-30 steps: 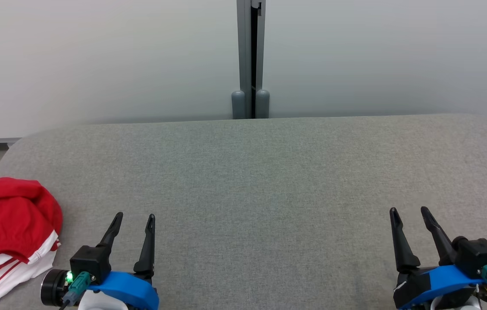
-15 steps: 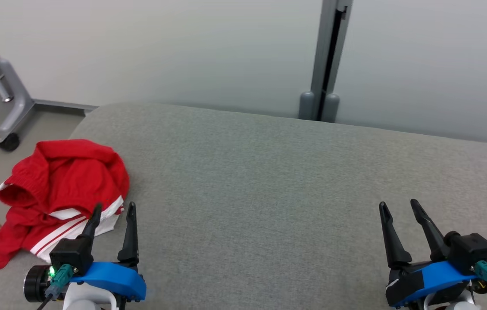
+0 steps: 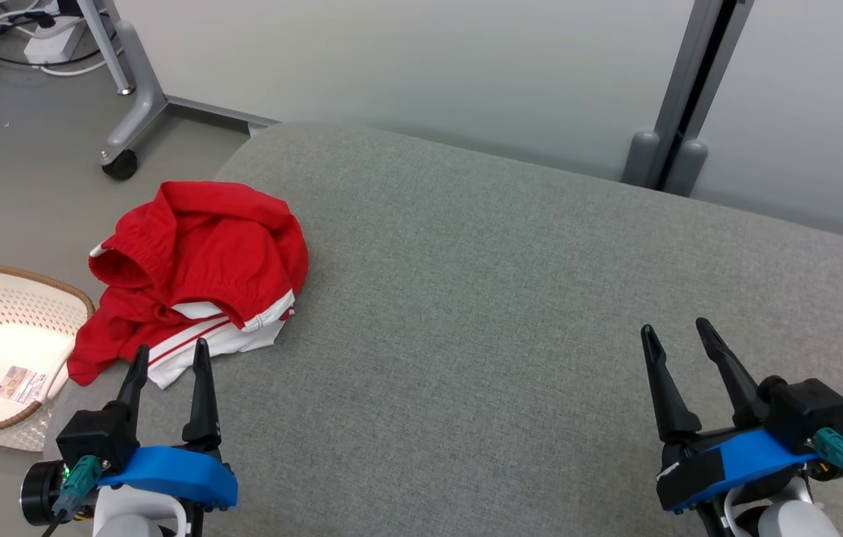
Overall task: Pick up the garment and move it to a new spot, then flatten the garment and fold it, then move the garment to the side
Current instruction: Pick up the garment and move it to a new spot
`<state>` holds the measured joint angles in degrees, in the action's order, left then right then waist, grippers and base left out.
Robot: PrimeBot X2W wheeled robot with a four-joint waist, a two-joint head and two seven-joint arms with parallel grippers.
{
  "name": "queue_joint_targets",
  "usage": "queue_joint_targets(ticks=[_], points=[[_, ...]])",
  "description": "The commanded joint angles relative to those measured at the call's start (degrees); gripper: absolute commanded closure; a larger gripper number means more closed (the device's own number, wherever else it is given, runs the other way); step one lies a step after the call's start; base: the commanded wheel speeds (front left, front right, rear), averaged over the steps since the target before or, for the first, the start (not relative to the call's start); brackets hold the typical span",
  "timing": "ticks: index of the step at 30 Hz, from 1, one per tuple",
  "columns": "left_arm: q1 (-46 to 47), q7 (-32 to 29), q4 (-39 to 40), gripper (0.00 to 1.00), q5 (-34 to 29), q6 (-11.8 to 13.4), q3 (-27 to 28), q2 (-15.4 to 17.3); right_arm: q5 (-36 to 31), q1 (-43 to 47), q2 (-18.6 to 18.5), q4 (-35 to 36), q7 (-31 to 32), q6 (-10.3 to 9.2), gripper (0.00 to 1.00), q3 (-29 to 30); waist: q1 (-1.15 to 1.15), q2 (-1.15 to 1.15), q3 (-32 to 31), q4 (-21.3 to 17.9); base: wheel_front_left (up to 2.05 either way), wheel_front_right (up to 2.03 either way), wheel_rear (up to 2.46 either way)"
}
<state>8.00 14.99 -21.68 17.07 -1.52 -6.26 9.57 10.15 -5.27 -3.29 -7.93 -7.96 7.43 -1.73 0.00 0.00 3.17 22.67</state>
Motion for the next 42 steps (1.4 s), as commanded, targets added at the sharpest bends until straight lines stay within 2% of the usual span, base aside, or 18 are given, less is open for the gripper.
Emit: queue_joint_targets(ticks=[1, 6, 9, 17, 25, 26, 27, 28, 34, 38, 42], points=[[0.25, 0.28, 0.42, 0.0, -0.5, 0.34, 0.46, -0.23, -0.24, -0.74, -0.47, 0.62, 0.29, 0.11, 0.0, 0.02, 0.0, 0.0, 1.13, 0.61, 0.0, 0.0, 0.0], [3.36, 0.28, 0.67, 0.0, -0.41, 0.14, 1.92, -0.84, -0.5, -2.43, -2.07, 2.88, 1.97, 0.11, 0.0, -0.19, 0.0, 0.0, 5.49, 0.6, 0.0, 0.0, 0.0], [6.87, 0.26, -2.08, 0.0, -0.64, -0.06, 2.36, -0.52, -1.05, -3.69, -3.34, 5.0, 3.17, 0.11, 0.0, -0.01, 0.0, 0.0, 9.08, 0.22, 0.0, 0.0, 0.0], [20.48, -3.08, -17.88, 0.0, 2.03, -2.96, 2.31, 0.69, -1.4, -7.11, -5.87, 9.62, 6.38, 0.11, 0.0, 0.71, 0.0, 0.0, 17.58, -1.87, 0.0, 0.0, 0.0], [29.26, -8.99, -30.87, 0.0, 3.99, -2.94, 2.82, 1.14, -0.83, -6.9, -6.08, 10.2, 6.68, 0.11, 0.0, 1.32, 0.0, 0.0, 19.11, -2.85, 0.0, 0.0, 0.0], [29.82, -9.4, -31.95, 0.15, 4.1, -3.01, 2.79, 1.22, -0.81, -6.78, -6.0, 10.2, 6.63, 0.11, 0.0, 1.35, 0.0, 0.0, 19.08, -2.92, 0.0, 0.0, 0.0], [30.33, -9.38, -32.69, 0.61, 4.14, -3.17, 2.61, 1.3, -0.81, -6.68, -5.91, 10.21, 6.57, 0.12, 0.0, 1.38, 0.0, 0.0, 19.03, -2.96, 0.0, 0.0, 0.0], [30.76, -9.18, -33.39, 1.0, 4.25, -3.33, 2.5, 1.32, -0.82, -6.61, -5.82, 10.2, 6.5, 0.12, 0.0, 1.4, 0.0, 0.0, 18.97, -2.97, 0.0, 0.0, 0.0], [31.08, -2.64, -33.94, 1.0, 3.9, -2.69, 2.9, 2.33, -0.95, -5.93, -5.09, 9.52, 5.83, 0.11, 0.0, 1.6, 0.0, 0.0, 17.06, -2.95, 0.0, 0.0, 0.0], [29.14, -0.82, -32.43, 1.0, 3.64, -1.48, 3.49, 3.01, -0.76, -5.12, -4.32, 8.58, 4.98, 0.12, 0.0, 1.42, 0.0, 0.0, 14.57, -3.44, 0.0, 0.0, 0.0], [26.1, 0.09, -26.9, 1.0, 2.86, 0.26, 4.49, 4.09, -0.44, -3.71, -3.44, 7.07, 3.79, 0.11, 0.0, 1.22, 0.0, 0.0, 10.52, -4.03, 0.0, 0.0, 0.0]])
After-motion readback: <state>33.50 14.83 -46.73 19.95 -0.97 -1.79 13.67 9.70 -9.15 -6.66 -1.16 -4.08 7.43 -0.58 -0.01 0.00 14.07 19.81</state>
